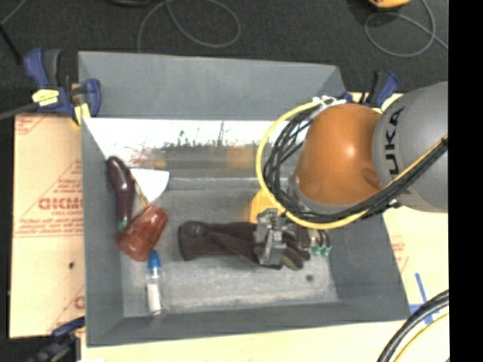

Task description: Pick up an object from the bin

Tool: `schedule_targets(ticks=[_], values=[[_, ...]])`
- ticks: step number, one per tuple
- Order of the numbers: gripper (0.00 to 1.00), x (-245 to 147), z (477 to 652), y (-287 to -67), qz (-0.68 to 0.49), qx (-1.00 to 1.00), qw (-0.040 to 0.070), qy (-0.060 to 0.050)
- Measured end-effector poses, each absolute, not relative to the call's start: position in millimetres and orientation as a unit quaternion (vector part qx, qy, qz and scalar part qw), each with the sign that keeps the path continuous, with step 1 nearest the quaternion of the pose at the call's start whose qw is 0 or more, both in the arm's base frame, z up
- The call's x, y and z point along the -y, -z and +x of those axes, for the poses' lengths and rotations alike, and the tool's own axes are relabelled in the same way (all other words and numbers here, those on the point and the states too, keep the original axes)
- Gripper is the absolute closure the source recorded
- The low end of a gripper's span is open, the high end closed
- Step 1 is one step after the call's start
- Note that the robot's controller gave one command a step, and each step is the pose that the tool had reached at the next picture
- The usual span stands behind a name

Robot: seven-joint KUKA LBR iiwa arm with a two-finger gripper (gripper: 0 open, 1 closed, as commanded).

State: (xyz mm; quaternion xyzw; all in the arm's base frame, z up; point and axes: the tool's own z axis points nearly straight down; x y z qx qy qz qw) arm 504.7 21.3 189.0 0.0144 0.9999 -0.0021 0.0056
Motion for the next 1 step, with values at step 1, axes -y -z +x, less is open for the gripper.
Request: schedule_targets(ticks=[1], values=[[1.0, -21.3, 504.7, -189.0, 0.013, -1.0, 0.006, 0.002]])
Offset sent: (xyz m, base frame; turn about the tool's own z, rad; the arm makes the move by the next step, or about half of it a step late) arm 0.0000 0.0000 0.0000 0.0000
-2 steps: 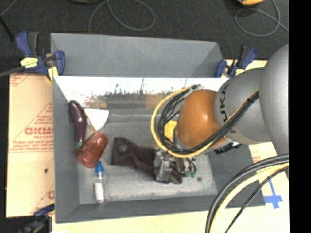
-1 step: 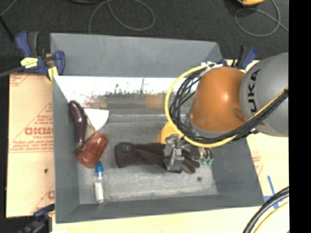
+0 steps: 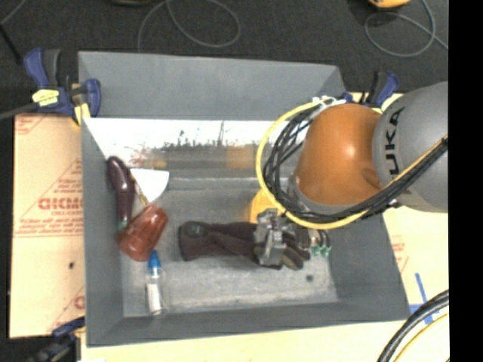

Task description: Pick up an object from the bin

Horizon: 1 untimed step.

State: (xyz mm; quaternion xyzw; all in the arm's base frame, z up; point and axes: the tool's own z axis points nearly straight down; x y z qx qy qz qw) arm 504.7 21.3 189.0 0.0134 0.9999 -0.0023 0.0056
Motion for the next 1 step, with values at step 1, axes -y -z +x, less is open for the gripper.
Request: schedule_targets(ticks=[1], values=[[1.0, -21.2, 504.7, -189.0, 0.013, -1.0, 0.006, 0.002]])
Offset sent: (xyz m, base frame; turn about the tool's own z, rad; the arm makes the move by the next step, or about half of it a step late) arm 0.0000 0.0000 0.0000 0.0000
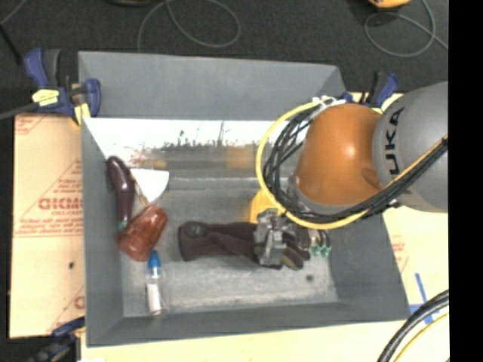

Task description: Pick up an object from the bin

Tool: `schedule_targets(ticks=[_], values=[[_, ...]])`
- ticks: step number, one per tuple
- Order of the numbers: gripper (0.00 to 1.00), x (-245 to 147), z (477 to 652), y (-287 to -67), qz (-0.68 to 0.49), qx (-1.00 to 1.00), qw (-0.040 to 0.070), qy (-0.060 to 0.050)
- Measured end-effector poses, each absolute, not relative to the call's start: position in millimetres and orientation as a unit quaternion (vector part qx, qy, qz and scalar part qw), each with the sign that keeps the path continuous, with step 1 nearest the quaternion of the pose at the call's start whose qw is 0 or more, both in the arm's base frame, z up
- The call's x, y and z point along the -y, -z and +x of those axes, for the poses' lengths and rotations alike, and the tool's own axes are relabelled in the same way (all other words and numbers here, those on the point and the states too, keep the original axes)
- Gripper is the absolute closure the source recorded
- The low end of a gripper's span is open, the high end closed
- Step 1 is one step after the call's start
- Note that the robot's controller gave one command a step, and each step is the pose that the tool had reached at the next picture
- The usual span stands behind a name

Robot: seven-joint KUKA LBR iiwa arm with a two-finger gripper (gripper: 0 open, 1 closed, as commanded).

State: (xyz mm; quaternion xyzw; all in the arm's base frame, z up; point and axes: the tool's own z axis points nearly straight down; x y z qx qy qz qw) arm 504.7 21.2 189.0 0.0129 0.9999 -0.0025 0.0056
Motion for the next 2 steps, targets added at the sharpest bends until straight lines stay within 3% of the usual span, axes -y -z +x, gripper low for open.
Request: schedule_targets(ticks=[2], values=[[1.0, -21.3, 504.7, -189.0, 0.012, -1.0, 0.006, 0.003]])
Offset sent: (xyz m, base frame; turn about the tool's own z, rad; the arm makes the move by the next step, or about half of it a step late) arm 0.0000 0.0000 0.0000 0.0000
